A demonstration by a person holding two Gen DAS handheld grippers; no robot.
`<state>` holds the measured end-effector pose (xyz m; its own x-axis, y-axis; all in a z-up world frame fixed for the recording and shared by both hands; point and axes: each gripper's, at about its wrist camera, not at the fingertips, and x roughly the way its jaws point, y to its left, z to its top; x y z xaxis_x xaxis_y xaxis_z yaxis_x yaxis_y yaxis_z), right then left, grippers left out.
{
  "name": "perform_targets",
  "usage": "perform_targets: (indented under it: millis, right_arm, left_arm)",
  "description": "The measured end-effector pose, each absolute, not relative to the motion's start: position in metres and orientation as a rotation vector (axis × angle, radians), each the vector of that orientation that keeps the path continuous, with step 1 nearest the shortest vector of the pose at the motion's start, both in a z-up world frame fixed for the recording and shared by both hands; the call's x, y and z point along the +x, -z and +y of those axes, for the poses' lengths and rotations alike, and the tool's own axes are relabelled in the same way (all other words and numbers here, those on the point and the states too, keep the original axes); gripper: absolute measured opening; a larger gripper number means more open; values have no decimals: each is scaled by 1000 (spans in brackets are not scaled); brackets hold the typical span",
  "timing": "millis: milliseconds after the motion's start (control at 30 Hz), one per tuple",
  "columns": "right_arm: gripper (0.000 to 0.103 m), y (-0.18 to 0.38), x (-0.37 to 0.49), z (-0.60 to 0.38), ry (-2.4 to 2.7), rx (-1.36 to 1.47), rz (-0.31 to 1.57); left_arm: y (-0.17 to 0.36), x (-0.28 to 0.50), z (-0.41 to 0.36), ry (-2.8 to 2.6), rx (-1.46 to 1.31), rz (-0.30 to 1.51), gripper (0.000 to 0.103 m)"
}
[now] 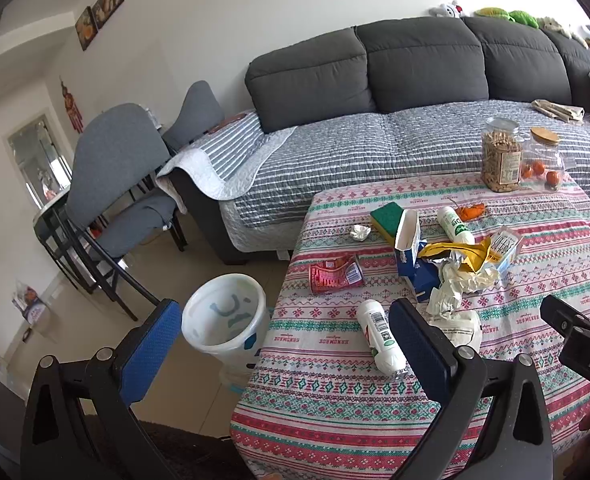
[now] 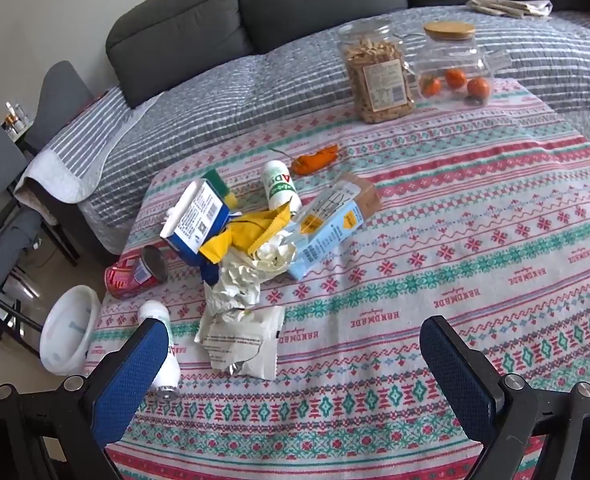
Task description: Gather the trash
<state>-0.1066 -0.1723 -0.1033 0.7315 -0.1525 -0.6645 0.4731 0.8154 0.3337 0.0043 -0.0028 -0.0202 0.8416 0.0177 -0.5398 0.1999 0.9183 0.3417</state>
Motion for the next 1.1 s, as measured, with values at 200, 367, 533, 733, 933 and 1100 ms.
perform_targets:
  millis: [200,367,533,733,933,1100]
  right_arm:
    - [103,105,-106,-173,367,517,671]
    - [103,107,-103,-171,362,513,675]
    - [103,108,-99,-167,357,494,685]
    - [103,115,-87,-163,381,439,746]
    - [103,133,-61,-169,446,390,786]
    - [103,160,-37,-174,462,372,875]
  left_arm:
    - [19,4,6,92,396,564,103]
    - [22,9,10,93,388,576,103]
    - [27,23,20,143,370,631,103]
    - [55,64,31,340,247,816,103]
    - [105,101,29,428,226,852,103]
    - [133,129,34,481,197,966,103]
